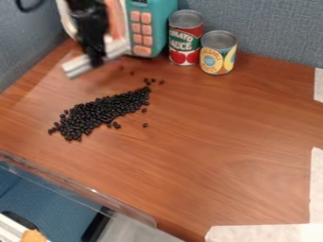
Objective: Sweep into pile
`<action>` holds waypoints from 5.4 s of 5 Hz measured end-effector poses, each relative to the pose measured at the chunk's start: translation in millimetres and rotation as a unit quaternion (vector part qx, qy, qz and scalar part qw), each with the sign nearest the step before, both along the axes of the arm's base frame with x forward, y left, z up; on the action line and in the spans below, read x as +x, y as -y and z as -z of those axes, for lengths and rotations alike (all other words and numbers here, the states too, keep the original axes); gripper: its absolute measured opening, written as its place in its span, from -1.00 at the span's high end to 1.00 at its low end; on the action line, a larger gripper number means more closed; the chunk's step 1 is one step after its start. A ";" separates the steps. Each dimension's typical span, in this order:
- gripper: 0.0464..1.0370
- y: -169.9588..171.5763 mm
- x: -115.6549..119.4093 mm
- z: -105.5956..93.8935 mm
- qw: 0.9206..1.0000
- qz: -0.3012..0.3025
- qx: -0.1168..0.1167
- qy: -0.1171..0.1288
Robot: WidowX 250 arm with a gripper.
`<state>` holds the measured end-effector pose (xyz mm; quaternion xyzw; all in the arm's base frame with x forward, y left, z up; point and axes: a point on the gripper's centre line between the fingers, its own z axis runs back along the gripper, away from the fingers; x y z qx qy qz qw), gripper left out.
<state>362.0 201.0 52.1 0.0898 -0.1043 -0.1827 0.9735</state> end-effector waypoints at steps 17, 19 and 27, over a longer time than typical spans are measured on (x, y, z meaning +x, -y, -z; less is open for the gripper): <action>0.33 101.2 -51.8 60.0 0.829 -0.534 -0.161 -0.044; 0.33 85.2 -58.5 26.7 0.838 -0.524 -0.154 -0.021; 0.33 0.4 17.6 55.9 0.985 -0.169 -0.032 -0.006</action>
